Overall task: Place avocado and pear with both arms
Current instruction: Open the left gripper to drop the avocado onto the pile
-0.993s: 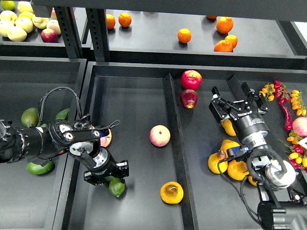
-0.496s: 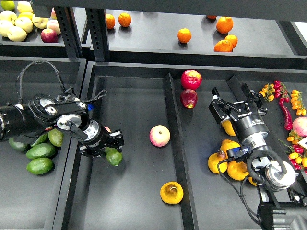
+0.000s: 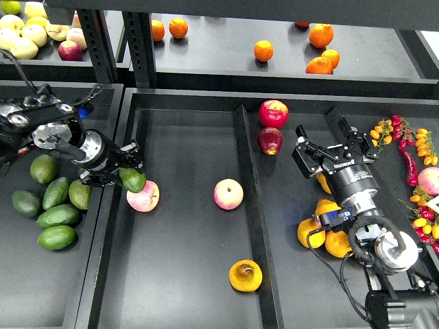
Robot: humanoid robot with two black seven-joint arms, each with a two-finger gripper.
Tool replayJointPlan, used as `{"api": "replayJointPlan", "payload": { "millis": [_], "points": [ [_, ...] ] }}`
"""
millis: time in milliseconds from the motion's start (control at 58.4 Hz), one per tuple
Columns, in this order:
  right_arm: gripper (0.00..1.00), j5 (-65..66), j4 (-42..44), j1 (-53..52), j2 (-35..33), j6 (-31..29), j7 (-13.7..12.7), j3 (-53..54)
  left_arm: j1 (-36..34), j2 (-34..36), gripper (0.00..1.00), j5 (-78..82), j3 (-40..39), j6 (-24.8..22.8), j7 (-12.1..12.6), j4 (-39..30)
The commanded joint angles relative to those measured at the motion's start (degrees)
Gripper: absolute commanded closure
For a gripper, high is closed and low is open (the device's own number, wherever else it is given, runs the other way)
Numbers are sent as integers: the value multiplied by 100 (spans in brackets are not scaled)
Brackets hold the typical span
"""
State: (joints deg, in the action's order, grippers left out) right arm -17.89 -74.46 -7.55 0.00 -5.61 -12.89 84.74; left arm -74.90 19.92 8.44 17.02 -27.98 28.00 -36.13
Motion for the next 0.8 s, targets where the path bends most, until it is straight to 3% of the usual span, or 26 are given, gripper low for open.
{"api": "replayJointPlan", "payload": {
  "millis": [0,496,787],
  "points": [
    [1,-4,-25,-133,0,-125,-29,25,10,153,88,0,-6,-2,0,238],
    [1,5,-34,-581,0,-46,-11,359,423,249,86,9,-50,-2,0,1082],
    [1,5,-42,-643,0,-54,-11,359,722,188,84,18,-76,-2,0,1240]
  ]
}}
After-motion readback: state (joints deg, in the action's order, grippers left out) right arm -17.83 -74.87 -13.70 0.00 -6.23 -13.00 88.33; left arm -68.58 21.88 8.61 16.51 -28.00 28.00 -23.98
